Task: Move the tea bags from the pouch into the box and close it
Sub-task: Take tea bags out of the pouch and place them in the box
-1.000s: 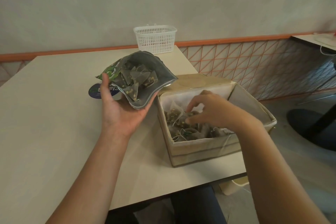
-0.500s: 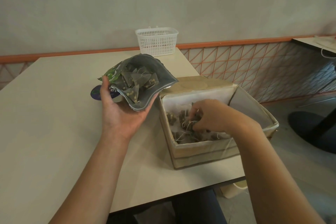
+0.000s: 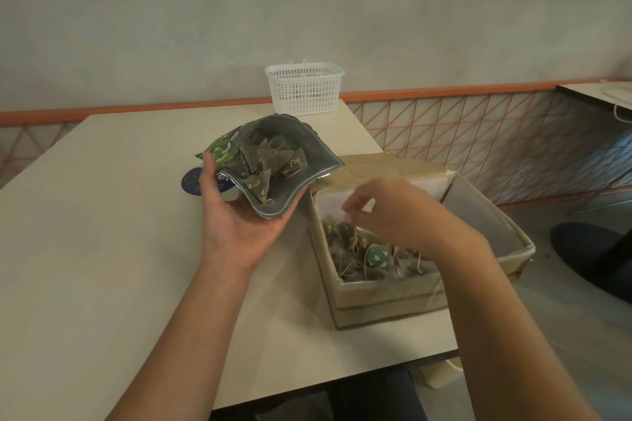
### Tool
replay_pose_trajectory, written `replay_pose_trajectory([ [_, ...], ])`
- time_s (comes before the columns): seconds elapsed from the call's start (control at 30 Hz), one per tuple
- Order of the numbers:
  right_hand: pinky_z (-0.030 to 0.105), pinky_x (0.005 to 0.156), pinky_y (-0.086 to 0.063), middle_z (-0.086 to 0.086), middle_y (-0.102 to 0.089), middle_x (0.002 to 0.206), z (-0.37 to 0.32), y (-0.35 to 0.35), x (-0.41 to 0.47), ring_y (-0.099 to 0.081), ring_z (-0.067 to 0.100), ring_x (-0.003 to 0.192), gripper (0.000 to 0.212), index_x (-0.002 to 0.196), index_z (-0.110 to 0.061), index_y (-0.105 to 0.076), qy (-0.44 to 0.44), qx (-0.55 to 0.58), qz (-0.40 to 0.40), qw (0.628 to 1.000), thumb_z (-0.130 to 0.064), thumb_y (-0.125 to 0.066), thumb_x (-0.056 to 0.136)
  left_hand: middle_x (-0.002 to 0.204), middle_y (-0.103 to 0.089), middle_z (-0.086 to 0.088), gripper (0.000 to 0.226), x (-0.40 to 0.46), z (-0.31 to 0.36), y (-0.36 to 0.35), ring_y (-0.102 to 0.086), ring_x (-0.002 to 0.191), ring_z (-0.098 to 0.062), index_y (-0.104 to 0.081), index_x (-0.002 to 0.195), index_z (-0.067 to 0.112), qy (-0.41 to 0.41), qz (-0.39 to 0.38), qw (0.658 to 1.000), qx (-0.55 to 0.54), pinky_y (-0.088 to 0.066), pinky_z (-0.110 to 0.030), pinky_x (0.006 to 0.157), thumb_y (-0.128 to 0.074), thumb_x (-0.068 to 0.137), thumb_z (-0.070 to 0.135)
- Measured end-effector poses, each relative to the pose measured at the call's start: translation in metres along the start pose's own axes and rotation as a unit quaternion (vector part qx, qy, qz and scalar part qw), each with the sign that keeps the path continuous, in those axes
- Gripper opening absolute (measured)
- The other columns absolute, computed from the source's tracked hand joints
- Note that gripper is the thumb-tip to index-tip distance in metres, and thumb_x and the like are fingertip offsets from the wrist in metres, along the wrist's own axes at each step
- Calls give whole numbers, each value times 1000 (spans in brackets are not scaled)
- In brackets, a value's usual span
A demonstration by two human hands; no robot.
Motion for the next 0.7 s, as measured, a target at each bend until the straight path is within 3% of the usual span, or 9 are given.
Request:
replay_pose_trajectory([
  [0.03, 31, 86, -49, -12, -66, 105, -12, 15, 1, -58, 8, 90, 15, 100, -28, -70, 22, 9, 54, 998, -32, -57, 94, 132, -63, -21, 68, 1, 0, 0, -60, 122, -42, -64, 127, 15, 5, -6, 1000, 4, -46, -53, 106, -56, 85, 68],
  [0.1, 14, 72, -44, -12, -63, 94, -37, 38, 1, -53, 1, 77, 8, 89, -27, -69, 68, 74, 132, 986, -26, -61, 91, 133, -62, -21, 73, 2, 0, -2, -60, 122, -41, -64, 129, 15, 12, -15, 1000, 14, -45, -53, 106, -53, 85, 72],
  [0.2, 4, 62, -37, -18, -57, 81, -74, 44, 9, -48, -5, 67, 10, 90, -23, -73, 116, 135, 134, 975, -18, -65, 89, 128, -66, -20, 74, 2, 2, -1, -65, 115, -39, -76, 113, 11, 16, -12, 1000, 24, -50, -54, 99, -50, 85, 75],
  [0.27, 5, 68, -37, -11, -63, 89, -92, 34, 23, -52, -3, 74, 19, 101, -20, -75, 139, 112, 117, 977, -13, -61, 91, 128, -66, -19, 74, 1, 2, 0, -65, 116, -37, -78, 109, 11, 16, -3, 999, 28, -49, -56, 99, -50, 84, 76],
  [0.4, 26, 92, -46, 5, -65, 120, -114, 7, 64, -59, 21, 107, 32, 118, -18, -69, 155, 19, 96, 983, -9, -52, 92, 128, -67, -15, 76, 0, 7, 2, -64, 118, -36, -66, 125, 16, 9, 17, 999, 33, -52, -54, 97, -53, 81, 76],
  [0.57, 40, 93, -51, 7, -63, 116, -117, -20, 101, -57, 28, 110, 40, 126, -14, -57, 129, -56, 59, 988, -22, -61, 87, 125, -68, -18, 74, 0, 11, 5, -64, 117, -38, -66, 121, 14, 5, 26, 999, 21, -48, -52, 104, -55, 81, 75],
  [0.7, 32, 91, -50, 5, -62, 112, -110, -27, 107, -59, 24, 106, 39, 122, -13, -58, 99, -74, 27, 992, -16, -67, 84, 124, -68, -20, 73, -1, 9, 3, -66, 114, -39, -66, 121, 12, 14, 20, 1000, 15, -50, -54, 101, -56, 82, 73],
])
Point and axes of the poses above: each hand's wrist, its own x-axis towards the middle knuckle, its own y-axis out of the back of the hand, z = x × y, the point moved 10 cm from there along x, towards the middle knuckle
